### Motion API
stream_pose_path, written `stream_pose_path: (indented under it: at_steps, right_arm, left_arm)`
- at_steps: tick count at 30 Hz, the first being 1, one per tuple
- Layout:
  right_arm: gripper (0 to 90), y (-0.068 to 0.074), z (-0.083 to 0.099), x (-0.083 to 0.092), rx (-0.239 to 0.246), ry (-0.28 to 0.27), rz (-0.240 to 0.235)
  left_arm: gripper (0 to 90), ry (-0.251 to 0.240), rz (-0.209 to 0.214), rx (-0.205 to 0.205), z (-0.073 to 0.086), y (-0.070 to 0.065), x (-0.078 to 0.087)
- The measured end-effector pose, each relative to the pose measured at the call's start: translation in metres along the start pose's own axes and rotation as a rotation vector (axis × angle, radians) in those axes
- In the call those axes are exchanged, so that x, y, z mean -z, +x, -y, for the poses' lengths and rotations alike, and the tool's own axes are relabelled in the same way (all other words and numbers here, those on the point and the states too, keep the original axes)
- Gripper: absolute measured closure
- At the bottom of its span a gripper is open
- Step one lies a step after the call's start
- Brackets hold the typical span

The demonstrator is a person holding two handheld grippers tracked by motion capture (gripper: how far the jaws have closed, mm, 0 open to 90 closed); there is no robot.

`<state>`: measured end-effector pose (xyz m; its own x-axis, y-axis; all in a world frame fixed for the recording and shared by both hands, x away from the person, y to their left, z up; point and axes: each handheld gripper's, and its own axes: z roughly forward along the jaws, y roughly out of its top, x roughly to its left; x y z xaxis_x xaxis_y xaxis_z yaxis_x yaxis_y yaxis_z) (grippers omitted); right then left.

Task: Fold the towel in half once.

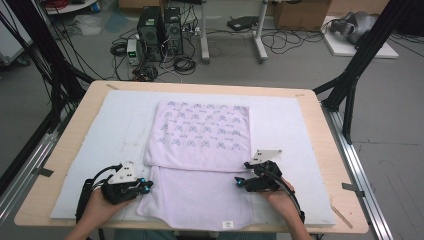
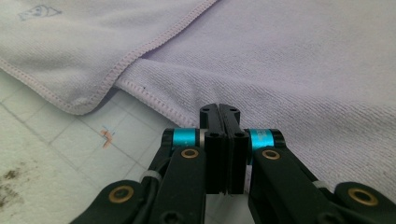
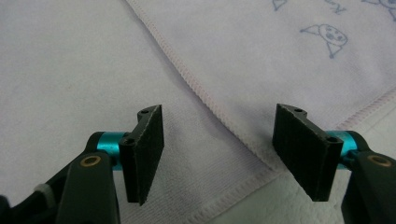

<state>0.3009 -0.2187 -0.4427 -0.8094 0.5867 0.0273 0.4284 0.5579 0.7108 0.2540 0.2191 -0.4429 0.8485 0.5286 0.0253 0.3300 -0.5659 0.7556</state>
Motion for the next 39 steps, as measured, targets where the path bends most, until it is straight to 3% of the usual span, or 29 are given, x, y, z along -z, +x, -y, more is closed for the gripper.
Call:
stream_pose_path:
  at_steps: [4,10,14,18,20,24,29,34,38,39]
  right_arm:
    - [32.9,0.0,0.001,0.0,0.0,-0.003,0.001]
    - [32.8,0.0,0.001,0.0,0.005,-0.002,0.001]
    - [32.7,0.0,0.001,0.0,0.008,-0.001,0.006]
    - [33.1,0.001,-0.002,0.007,0.01,-0.027,0.011]
    - [34.6,-0.001,-0.005,0.012,0.019,-0.042,0.013]
    - [40.9,-0.008,-0.013,0.018,0.033,-0.057,0.02]
    - [50.6,-0.02,-0.017,0.014,0.042,-0.05,-0.003]
    - [54.8,-0.028,-0.015,0.001,0.006,-0.008,-0.046]
    - [63.7,-0.028,-0.015,-0.008,0.012,0.027,-0.052]
    - [66.4,-0.028,-0.015,-0.009,0.012,0.026,-0.048]
  left_arm:
    - [89.0,-0.005,-0.022,0.008,0.004,0.0,0.007]
    - [89.0,-0.015,-0.054,0.026,0.015,-0.002,0.031]
    - [88.6,-0.012,-0.043,0.043,0.024,-0.001,0.043]
    - [74.6,-0.013,-0.046,0.057,0.021,0.004,0.045]
    - [69.2,-0.023,-0.053,0.058,0.014,0.008,0.043]
    - [67.1,-0.048,-0.07,0.043,-0.003,0.02,0.032]
    - [65.2,-0.06,-0.095,0.073,-0.017,0.042,0.012]
    - [62.6,-0.068,-0.096,0.128,-0.02,0.06,-0.006]
    - [62.8,-0.009,-0.066,0.159,-0.016,0.068,-0.02]
    - [63.3,-0.017,-0.063,0.16,-0.015,0.069,-0.021]
